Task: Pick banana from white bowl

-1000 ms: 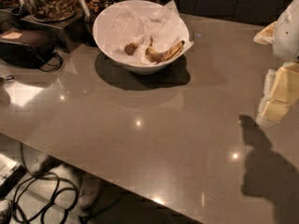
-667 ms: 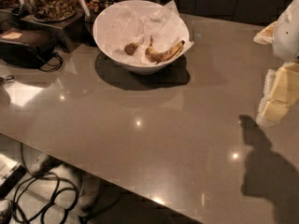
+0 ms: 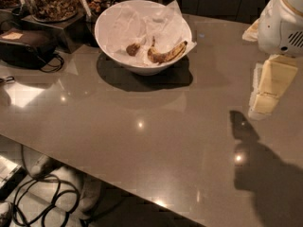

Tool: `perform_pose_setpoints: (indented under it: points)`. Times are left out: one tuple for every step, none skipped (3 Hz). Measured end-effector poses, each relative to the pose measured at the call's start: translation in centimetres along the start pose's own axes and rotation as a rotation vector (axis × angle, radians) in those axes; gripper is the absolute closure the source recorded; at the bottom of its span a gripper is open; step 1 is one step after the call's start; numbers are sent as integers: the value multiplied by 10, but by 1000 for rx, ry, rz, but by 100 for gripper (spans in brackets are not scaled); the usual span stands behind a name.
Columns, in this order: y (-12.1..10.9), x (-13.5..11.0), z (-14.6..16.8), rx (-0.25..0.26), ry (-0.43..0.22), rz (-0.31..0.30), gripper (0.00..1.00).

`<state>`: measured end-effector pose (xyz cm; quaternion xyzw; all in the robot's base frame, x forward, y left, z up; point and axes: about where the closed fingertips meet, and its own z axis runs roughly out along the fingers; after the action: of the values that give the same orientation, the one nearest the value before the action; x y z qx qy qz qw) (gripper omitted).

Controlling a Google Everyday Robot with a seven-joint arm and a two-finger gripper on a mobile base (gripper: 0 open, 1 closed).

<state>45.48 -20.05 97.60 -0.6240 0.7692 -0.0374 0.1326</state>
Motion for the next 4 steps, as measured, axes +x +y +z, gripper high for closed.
perform_pose_setpoints:
  points:
    - [-3, -21, 3, -25, -1, -73, 0]
    - [-6, -21, 2, -5, -9, -65, 0]
    - [-30, -37, 3, -2, -17, -13, 0]
    - [-66, -66, 5, 3, -5, 24, 0]
